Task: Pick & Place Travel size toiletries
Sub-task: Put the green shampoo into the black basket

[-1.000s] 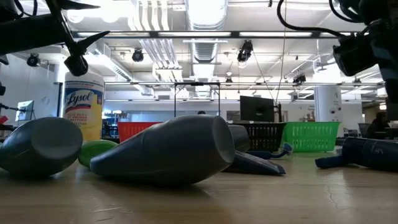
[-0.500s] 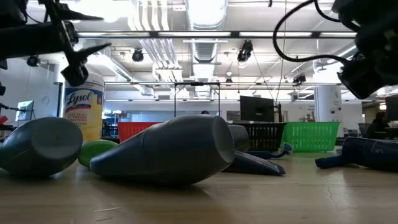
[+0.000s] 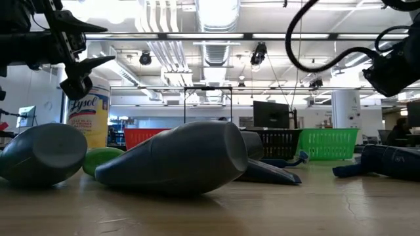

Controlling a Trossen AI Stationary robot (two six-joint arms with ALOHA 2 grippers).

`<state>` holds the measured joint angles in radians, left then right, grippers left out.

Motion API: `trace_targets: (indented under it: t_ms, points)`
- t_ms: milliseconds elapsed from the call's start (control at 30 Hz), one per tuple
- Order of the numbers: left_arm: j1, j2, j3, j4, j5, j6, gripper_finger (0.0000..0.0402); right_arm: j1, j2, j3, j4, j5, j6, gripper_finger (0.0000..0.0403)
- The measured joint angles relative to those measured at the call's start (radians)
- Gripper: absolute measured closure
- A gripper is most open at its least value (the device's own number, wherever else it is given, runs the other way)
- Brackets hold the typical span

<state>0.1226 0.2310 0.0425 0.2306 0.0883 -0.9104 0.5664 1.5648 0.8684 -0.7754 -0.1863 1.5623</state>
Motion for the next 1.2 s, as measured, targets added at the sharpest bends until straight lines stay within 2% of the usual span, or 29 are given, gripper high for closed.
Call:
trace_targets:
  t_ms: [133,300,467,667,900,1033,1100,1200]
  points:
    - [0.000,0.000,0.000,0.000,0.000,-0.008,0.0163,0.000,0.056,0.042,-0.013,0.006,-0.059,0.0088]
    - [0.000,0.000,0.000,0.000,-0.001,-0.017,0.0163,0.005,0.113,0.060,-0.008,0.006,-0.076,0.0112]
    - [0.000,0.000,0.000,0.000,-0.003,-0.032,0.0163,0.006,0.150,0.052,-0.001,0.005,-0.137,0.0147]
    - [0.000,0.000,0.000,0.000,-0.015,-0.058,0.0163,0.006,0.131,0.022,0.004,0.035,-0.225,0.0204]
    - [0.000,0.000,0.000,-0.001,-0.038,-0.066,0.0163,0.008,-0.002,-0.051,-0.006,0.083,-0.223,0.0283]
    - [0.000,0.001,0.000,-0.005,-0.053,-0.060,0.0163,0.011,-0.159,-0.085,-0.004,0.095,-0.134,0.0287]
    - [0.000,0.002,0.000,-0.008,-0.074,-0.060,0.0163,0.002,-0.254,-0.093,-0.001,0.155,-0.065,0.0287]
    - [0.000,0.004,0.000,-0.010,-0.094,-0.060,0.0163,-0.039,-0.400,-0.103,-0.018,0.311,0.069,0.0279]
